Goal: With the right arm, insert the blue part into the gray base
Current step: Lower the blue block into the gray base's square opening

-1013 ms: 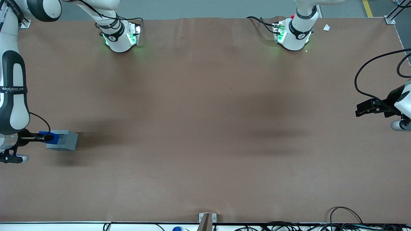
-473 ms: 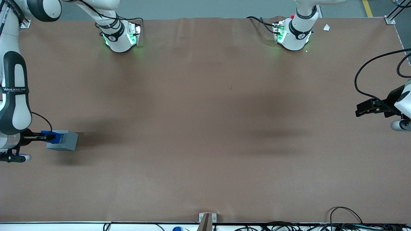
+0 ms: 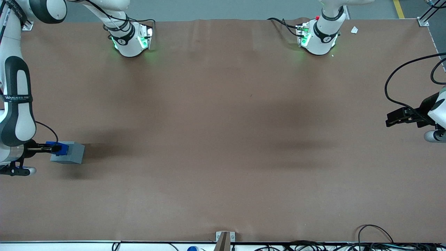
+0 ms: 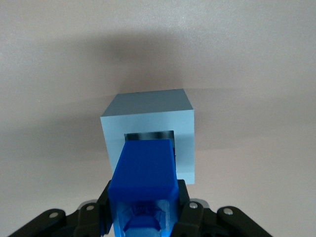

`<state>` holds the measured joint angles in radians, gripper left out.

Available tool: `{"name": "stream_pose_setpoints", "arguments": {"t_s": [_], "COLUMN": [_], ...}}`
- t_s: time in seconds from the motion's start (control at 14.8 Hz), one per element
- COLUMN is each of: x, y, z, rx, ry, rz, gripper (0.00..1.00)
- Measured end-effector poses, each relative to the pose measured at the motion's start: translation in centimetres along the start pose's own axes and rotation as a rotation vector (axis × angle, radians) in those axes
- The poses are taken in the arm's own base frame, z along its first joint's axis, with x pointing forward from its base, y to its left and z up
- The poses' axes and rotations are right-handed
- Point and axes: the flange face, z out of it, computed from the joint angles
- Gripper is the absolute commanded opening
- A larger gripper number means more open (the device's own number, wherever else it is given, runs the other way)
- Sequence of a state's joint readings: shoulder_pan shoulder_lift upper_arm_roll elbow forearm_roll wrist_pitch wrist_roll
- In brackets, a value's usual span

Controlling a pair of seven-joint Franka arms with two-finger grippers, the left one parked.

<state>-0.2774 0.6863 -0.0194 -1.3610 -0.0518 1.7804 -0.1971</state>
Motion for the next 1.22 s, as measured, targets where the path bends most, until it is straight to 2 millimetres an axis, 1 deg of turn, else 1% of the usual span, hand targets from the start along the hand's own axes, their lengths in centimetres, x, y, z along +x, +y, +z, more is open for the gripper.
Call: {"name": "stream_pose_setpoints", "arguments": {"t_s": [1.22], "x": [0.14], "y": [0.16], "z": [0.28], "rx": [-0.003], "ry": [0.016], "rz": [-0.002], "gripper": [0.06]}}
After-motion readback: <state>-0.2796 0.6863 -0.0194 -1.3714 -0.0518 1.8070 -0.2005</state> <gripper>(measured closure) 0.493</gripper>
